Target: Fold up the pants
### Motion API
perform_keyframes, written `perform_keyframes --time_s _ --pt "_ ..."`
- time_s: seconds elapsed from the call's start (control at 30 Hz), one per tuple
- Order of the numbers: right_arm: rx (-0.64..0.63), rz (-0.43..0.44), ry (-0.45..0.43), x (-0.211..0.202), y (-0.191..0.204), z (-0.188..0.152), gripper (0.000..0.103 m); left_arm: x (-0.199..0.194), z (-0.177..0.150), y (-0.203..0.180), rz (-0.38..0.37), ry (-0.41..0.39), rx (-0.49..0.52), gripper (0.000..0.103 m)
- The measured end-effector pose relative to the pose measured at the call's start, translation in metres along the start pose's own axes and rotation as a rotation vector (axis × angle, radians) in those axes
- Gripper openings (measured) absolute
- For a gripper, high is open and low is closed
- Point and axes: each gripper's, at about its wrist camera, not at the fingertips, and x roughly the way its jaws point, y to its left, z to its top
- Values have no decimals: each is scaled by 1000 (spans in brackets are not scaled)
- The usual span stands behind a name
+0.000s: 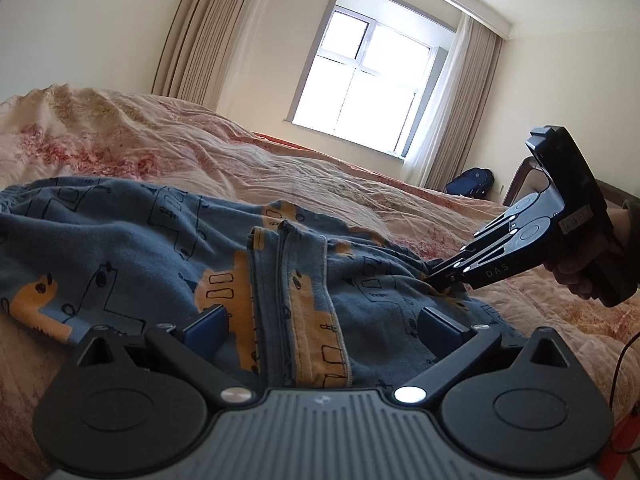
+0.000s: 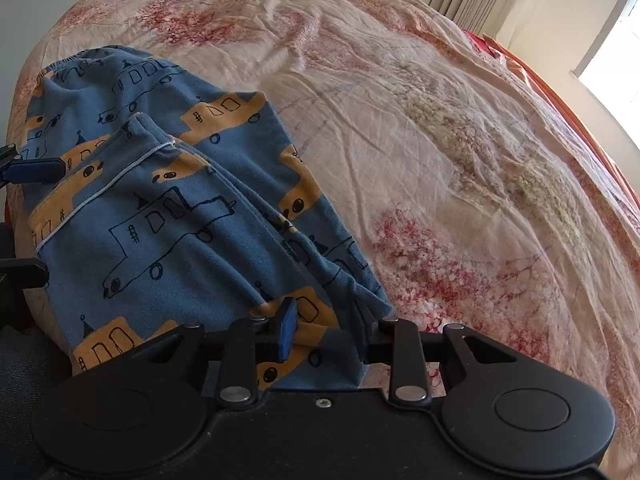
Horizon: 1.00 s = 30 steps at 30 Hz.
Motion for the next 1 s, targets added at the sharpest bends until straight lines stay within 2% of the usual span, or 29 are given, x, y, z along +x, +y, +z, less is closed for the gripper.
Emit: perform_keyframes --time_s 0.03,0.07,0.1,0.2,0.33,0.47,0.53,0.6,0.63,0.7,0.73,0.8,0.87,1.0 --pt "-2 2 2 2 1 1 19 -1 0 2 -3 0 -12 103" --pt "-6 2 1 2 3 1 7 -1 0 3 -5 1 -19 103" --pt "-19 -11 -2 1 6 2 5 -1 0 4 -5 3 -21 102" --pt "-71 -74 -23 -6 16 3 4 0 -1 3 0 5 -10 102" --pt "-120 -181 -100 -21 19 15 3 0 0 2 2 6 -9 103" --pt "-137 -191 -80 -13 19 27 5 0 -1 4 -2 3 -17 103" --pt "-122 -182 -68 -9 19 26 13 -2 -1 4 -3 -3 -19 103" --pt "-92 -202 -89 -12 20 21 45 -4 -1 4 -2 -9 -26 103" --pt "-79 -209 -102 -16 22 18 51 -4 0 5 0 -10 -31 103" --pt "-40 -228 -157 -26 30 10 72 -5 0 6 6 -13 -38 102" --pt "-20 -240 -192 -32 36 5 78 -6 0 6 11 -17 -41 102" --pt "28 -280 -266 -38 48 -7 100 -9 1 6 22 -20 -46 102" --pt "80 -314 -334 -39 60 -19 102 -13 3 7 43 -22 -52 102" --pt "203 -293 -424 -30 71 -32 102 -23 6 13 92 -21 -75 102"
